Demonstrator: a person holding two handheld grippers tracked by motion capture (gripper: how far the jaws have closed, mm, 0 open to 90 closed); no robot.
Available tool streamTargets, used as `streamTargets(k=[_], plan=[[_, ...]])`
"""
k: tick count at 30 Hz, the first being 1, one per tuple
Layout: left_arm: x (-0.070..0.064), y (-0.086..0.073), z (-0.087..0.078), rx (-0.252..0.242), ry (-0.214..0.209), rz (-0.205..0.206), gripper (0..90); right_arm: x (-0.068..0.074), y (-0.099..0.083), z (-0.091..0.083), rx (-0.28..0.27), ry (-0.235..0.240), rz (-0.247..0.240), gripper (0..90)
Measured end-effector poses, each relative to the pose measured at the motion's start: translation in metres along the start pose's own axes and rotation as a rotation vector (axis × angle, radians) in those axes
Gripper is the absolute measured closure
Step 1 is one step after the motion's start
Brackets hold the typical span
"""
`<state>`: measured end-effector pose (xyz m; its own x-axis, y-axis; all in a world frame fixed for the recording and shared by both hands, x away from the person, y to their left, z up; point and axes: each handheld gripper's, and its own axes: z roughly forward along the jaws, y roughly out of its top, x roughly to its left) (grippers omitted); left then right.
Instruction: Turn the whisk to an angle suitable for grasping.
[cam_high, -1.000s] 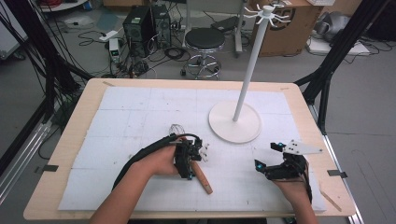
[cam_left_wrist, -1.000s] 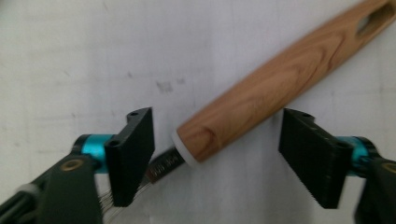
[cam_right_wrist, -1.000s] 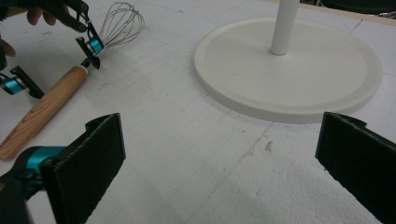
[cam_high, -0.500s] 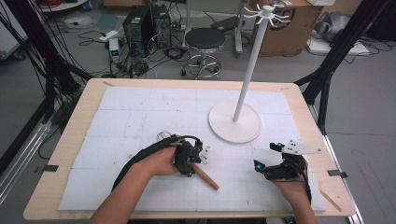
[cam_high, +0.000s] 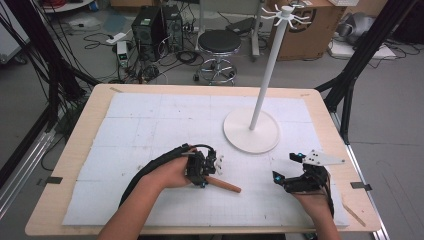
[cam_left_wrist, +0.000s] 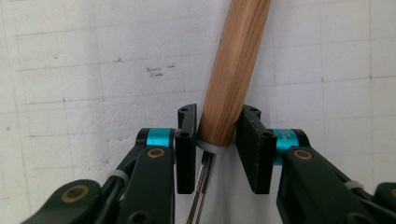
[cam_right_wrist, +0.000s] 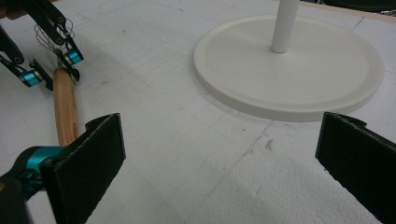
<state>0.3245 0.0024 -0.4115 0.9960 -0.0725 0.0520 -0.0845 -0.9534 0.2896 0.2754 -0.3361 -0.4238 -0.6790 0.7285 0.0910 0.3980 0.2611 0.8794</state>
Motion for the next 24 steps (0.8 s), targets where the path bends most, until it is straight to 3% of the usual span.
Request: streamTargets(k=[2,3,6,9,12,17,19,23,24], plan=[[0.002,-0.001,0.001,-0.011,0.005,-0.007,61.1,0.000,0.000,0.000,0.001,-0.001,0.002,0.3],[0.004,-0.001,0.002,-0.014,0.003,-0.034,58.3,0.000,0.000,0.000,0.002,-0.002,-0.001,0.3],[0.006,0.001,0.002,0.000,-0.009,-0.028,56.9,0.000,0.000,0.001,0.004,-0.003,-0.003,0.3],[0.006,0.009,0.004,0.047,-0.026,-0.010,58.6,-0.001,0.000,0.001,0.004,-0.003,-0.004,0.3],[0.005,0.011,0.004,0.059,-0.037,0.002,67.4,-0.001,0.000,0.000,0.000,-0.003,0.003,0.3],[0.000,0.013,0.003,0.080,-0.031,0.006,73.5,-0.002,0.000,0.002,0.004,0.000,0.006,0.3],[0.001,0.011,0.002,0.072,-0.043,-0.010,73.6,-0.003,0.000,0.002,0.001,0.003,0.008,0.4],[0.007,0.002,-0.021,-0.032,-0.020,-0.077,73.7,-0.006,0.003,-0.001,-0.021,-0.003,0.015,0.4],[0.007,0.002,-0.021,-0.032,-0.020,-0.077,73.7,-0.006,0.003,-0.001,-0.029,-0.003,0.017,0.3]])
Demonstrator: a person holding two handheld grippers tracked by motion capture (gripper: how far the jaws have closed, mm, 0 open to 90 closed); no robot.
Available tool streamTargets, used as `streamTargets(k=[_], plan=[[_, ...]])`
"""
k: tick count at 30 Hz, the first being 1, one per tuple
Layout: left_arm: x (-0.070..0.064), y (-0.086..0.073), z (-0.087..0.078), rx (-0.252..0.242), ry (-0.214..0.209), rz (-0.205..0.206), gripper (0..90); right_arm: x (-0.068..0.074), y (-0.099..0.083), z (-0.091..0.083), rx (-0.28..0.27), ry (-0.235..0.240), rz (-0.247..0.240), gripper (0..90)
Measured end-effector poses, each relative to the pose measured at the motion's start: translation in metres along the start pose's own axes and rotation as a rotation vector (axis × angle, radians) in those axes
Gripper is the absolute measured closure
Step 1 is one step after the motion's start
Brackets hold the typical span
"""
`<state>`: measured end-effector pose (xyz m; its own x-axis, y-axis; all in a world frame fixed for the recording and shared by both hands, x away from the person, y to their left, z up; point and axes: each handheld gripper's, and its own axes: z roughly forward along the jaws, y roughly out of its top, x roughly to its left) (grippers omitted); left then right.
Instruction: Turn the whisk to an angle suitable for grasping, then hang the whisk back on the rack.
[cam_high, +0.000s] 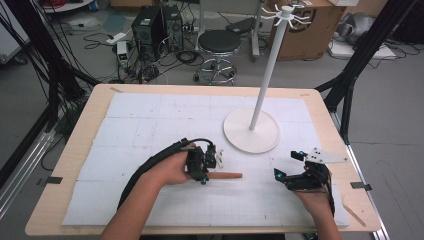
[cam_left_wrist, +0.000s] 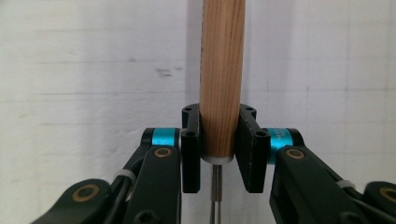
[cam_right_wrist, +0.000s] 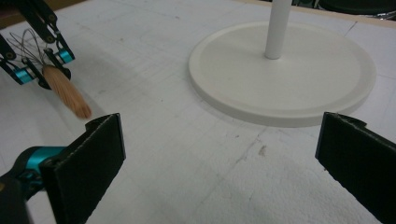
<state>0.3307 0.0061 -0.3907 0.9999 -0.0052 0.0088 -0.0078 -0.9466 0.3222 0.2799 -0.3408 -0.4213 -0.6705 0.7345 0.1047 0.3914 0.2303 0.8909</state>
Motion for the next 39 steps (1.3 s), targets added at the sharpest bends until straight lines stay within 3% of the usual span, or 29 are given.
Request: streamTargets(k=[2,3,4,5,6,8,11,12,13,17,21,26,28,39], plan=[[0.003,-0.005,-0.014,-0.072,0.008,-0.035,73.6,-0.001,0.000,0.000,-0.001,-0.001,0.009,0.4],[0.004,-0.011,-0.029,-0.136,0.031,-0.062,73.7,-0.001,0.000,0.000,0.001,0.000,0.014,0.4],[0.005,-0.013,-0.035,-0.170,0.046,-0.075,73.7,-0.002,0.000,0.001,0.000,-0.002,0.008,0.4],[0.005,-0.013,-0.035,-0.170,0.046,-0.075,73.7,-0.001,0.000,0.002,0.004,0.000,0.010,0.4],[0.006,-0.019,-0.047,-0.233,0.054,-0.098,73.7,0.000,0.000,0.002,0.008,-0.001,0.008,0.4],[0.006,-0.023,-0.058,-0.292,0.062,-0.113,73.7,0.001,0.000,0.004,0.014,-0.002,0.001,0.3],[0.007,-0.028,-0.070,-0.369,0.066,-0.136,73.7,0.002,0.000,0.004,0.022,-0.003,-0.007,0.4],[0.007,-0.028,-0.070,-0.369,0.066,-0.136,73.7,0.002,0.000,0.004,0.021,-0.002,-0.011,0.4],[0.009,-0.031,-0.076,-0.417,0.065,-0.157,73.7,0.003,0.000,0.003,0.022,-0.002,-0.009,0.4],[0.012,-0.035,-0.084,-0.515,0.048,-0.188,73.7,0.004,0.000,0.001,0.021,0.003,-0.010,0.4],[0.014,-0.034,-0.091,-0.565,0.039,-0.196,73.7,0.005,-0.001,0.001,0.024,0.006,-0.016,0.4],[0.012,-0.026,-0.101,-0.588,0.050,-0.188,73.7,0.004,0.000,0.002,0.016,0.007,-0.019,0.4],[0.013,-0.022,-0.106,-0.613,0.032,-0.186,73.7,0.004,0.000,0.003,0.017,0.007,-0.019,0.4],[0.027,-0.009,-0.127,-0.744,0.001,-0.231,73.6,0.008,0.000,0.002,0.027,0.008,-0.029,0.4]])
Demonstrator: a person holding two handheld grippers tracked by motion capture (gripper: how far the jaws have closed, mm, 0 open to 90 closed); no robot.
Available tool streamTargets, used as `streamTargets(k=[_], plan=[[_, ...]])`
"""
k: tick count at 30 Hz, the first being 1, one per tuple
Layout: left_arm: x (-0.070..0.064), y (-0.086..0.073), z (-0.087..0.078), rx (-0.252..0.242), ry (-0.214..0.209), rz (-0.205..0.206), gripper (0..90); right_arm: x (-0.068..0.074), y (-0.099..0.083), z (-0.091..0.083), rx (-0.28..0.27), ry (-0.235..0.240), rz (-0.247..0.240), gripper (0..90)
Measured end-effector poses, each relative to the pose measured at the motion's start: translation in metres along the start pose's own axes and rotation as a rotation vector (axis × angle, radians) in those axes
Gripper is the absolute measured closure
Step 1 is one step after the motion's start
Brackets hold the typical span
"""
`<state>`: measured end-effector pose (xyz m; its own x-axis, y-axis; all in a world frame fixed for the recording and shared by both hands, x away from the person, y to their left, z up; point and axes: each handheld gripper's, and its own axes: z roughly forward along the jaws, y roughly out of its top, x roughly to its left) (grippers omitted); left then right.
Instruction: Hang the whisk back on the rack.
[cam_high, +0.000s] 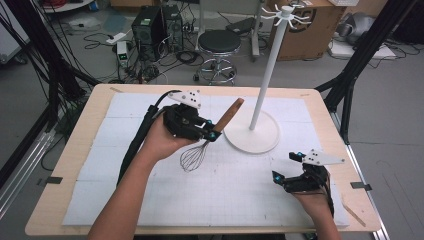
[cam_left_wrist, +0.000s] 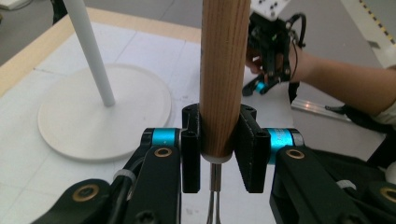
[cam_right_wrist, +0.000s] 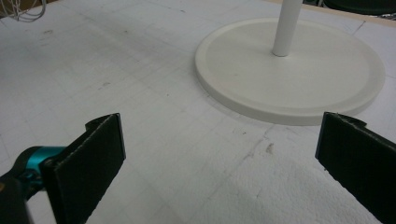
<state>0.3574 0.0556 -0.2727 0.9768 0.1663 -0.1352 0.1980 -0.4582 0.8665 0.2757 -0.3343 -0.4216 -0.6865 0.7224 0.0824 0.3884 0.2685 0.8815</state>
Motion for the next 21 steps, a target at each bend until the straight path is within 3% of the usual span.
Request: streamTargets(k=[7,9,11,21], plan=[[0.006,0.029,0.000,-0.089,-0.041,-0.015,73.6,0.002,-0.002,-0.001,-0.003,0.006,-0.010,0.3],[0.007,0.033,0.001,-0.092,-0.047,-0.013,73.6,0.003,-0.002,-0.001,-0.004,0.010,-0.010,0.4],[0.009,0.045,0.006,-0.086,-0.052,0.015,73.6,0.003,-0.001,-0.001,-0.008,0.012,-0.015,0.4],[0.021,0.087,0.024,-0.072,-0.091,0.040,73.6,0.002,-0.001,-0.001,-0.004,0.015,-0.007,0.3]])
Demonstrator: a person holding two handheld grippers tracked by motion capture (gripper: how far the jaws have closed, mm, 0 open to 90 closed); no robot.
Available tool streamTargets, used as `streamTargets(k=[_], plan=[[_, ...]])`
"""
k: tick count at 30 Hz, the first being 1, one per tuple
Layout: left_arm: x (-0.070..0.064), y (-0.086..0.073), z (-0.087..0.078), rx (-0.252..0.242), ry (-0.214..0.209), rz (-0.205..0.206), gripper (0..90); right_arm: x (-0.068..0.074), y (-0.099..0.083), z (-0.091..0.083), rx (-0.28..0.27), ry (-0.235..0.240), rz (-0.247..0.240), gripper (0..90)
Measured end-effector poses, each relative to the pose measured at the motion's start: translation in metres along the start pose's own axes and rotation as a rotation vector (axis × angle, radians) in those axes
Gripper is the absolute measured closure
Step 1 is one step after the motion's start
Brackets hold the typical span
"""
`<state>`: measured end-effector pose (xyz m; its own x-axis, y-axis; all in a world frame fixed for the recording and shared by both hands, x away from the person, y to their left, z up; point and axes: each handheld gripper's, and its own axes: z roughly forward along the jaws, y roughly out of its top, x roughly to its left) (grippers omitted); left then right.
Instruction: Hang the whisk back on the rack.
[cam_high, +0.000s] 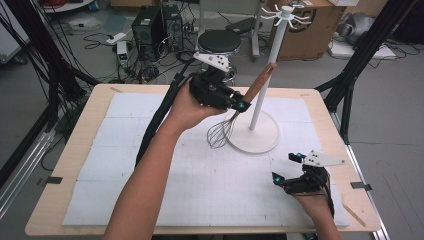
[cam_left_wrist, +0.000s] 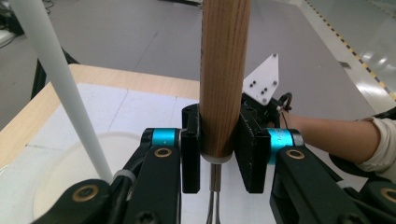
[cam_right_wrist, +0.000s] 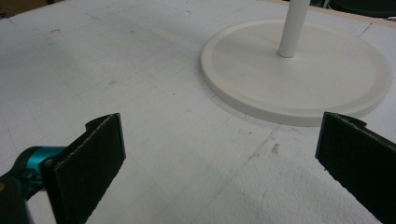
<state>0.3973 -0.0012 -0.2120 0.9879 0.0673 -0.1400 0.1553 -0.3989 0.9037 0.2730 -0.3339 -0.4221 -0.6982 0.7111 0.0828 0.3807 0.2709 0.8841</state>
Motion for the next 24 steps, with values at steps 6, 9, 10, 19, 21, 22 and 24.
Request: streamTargets(k=[6,9,10,19,21,22,24], plan=[[0.007,0.018,0.009,0.013,-0.010,0.005,73.6,0.000,0.000,0.001,0.001,0.000,-0.001,0.4],[0.010,0.026,0.014,-0.001,-0.020,0.001,73.6,0.000,0.000,0.000,0.002,0.001,-0.001,0.4],[0.011,0.029,0.015,-0.001,-0.020,0.001,73.6,0.000,0.000,0.001,0.001,0.001,0.000,0.4],[0.023,0.051,0.022,-0.003,0.001,0.006,73.6,0.000,0.000,0.001,0.004,0.002,-0.009,0.4],[0.028,0.057,0.022,-0.023,0.005,0.001,73.6,0.000,0.000,0.001,0.003,0.004,-0.006,0.4],[0.030,0.059,0.023,-0.029,0.003,-0.004,73.6,-0.001,0.000,0.000,-0.002,0.003,-0.010,0.4],[0.034,0.061,0.023,-0.022,0.015,-0.008,73.5,-0.001,0.000,0.000,-0.001,0.006,-0.001,0.4]])
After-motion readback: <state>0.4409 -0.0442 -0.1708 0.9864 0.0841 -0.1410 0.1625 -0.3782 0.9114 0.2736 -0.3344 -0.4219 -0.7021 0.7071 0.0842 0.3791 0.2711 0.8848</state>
